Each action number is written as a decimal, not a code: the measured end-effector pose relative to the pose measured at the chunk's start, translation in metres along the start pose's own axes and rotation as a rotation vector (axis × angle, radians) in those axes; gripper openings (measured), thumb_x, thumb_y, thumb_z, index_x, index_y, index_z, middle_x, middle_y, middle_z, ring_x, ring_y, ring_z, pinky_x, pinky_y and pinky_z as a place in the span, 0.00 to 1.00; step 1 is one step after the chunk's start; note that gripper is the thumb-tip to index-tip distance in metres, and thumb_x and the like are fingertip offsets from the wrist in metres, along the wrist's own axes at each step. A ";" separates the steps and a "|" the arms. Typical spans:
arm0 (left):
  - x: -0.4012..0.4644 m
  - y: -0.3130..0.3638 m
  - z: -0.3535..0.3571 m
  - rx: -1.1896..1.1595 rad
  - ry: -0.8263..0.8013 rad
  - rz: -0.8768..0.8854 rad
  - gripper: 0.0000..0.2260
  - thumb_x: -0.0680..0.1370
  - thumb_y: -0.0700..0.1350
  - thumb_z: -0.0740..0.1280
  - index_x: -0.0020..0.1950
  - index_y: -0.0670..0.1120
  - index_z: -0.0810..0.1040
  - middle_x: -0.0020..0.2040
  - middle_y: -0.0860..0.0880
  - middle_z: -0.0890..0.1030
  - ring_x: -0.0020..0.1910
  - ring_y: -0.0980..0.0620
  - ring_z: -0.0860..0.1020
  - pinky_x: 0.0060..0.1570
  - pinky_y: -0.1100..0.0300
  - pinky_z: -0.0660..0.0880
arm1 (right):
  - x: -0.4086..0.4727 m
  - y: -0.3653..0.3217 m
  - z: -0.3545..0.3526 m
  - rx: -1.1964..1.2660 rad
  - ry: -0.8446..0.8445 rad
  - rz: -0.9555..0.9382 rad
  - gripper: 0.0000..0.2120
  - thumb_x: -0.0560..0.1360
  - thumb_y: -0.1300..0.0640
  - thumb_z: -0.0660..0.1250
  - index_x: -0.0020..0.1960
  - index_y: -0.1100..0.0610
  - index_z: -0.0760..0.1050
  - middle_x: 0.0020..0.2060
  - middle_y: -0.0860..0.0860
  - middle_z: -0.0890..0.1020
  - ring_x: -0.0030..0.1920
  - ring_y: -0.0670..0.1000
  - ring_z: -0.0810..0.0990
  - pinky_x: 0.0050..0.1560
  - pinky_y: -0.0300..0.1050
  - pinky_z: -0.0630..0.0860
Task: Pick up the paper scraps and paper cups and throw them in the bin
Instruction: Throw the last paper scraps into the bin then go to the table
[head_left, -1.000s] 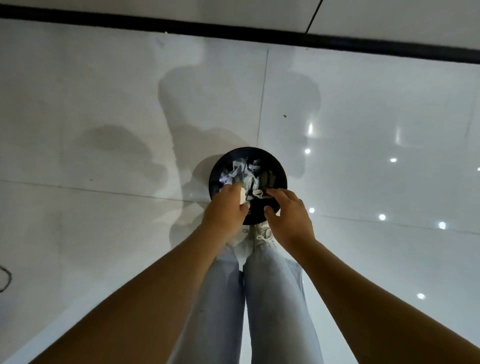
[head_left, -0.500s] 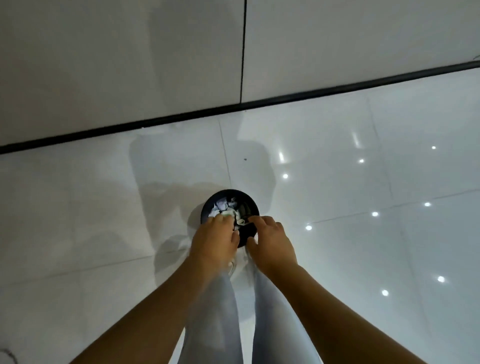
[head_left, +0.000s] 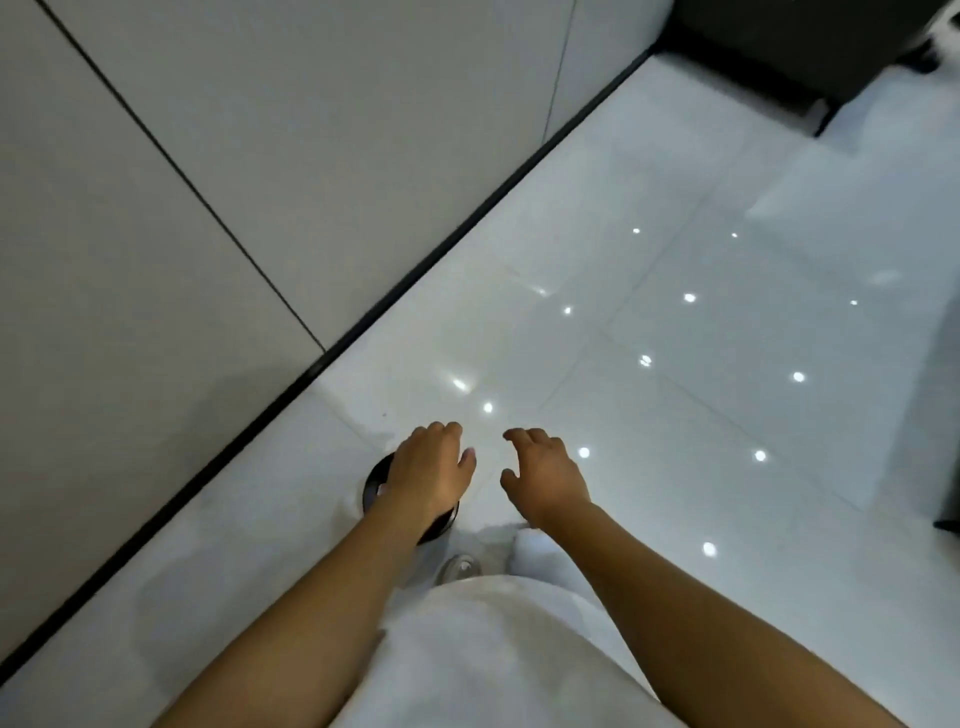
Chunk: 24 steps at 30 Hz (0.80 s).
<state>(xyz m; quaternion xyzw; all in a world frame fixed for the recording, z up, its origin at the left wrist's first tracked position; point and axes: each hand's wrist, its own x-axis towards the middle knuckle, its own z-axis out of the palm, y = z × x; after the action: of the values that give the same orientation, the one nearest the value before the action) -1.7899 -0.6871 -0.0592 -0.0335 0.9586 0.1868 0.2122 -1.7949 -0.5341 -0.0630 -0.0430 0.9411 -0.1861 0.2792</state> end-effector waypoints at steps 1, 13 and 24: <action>-0.002 0.013 -0.002 0.021 -0.022 0.040 0.18 0.81 0.52 0.56 0.66 0.44 0.71 0.61 0.44 0.76 0.59 0.46 0.73 0.55 0.55 0.71 | -0.010 0.010 -0.006 0.017 0.022 0.034 0.25 0.78 0.55 0.61 0.74 0.51 0.61 0.70 0.52 0.68 0.68 0.55 0.67 0.63 0.51 0.71; -0.020 0.237 0.033 0.257 -0.195 0.528 0.19 0.81 0.53 0.55 0.68 0.46 0.69 0.62 0.46 0.76 0.59 0.47 0.74 0.56 0.56 0.70 | -0.138 0.186 -0.070 0.284 0.277 0.460 0.24 0.78 0.54 0.60 0.73 0.52 0.62 0.69 0.51 0.68 0.67 0.54 0.67 0.61 0.49 0.71; -0.048 0.482 0.150 0.384 -0.336 0.726 0.20 0.81 0.54 0.55 0.69 0.46 0.68 0.64 0.47 0.74 0.62 0.47 0.73 0.58 0.56 0.70 | -0.250 0.418 -0.114 0.411 0.381 0.704 0.23 0.79 0.54 0.59 0.73 0.52 0.62 0.69 0.52 0.68 0.67 0.54 0.67 0.61 0.48 0.71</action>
<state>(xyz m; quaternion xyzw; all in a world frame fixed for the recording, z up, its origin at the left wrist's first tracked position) -1.7559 -0.1850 0.0003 0.3760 0.8778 0.0705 0.2882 -1.6371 -0.0631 -0.0043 0.3712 0.8764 -0.2676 0.1500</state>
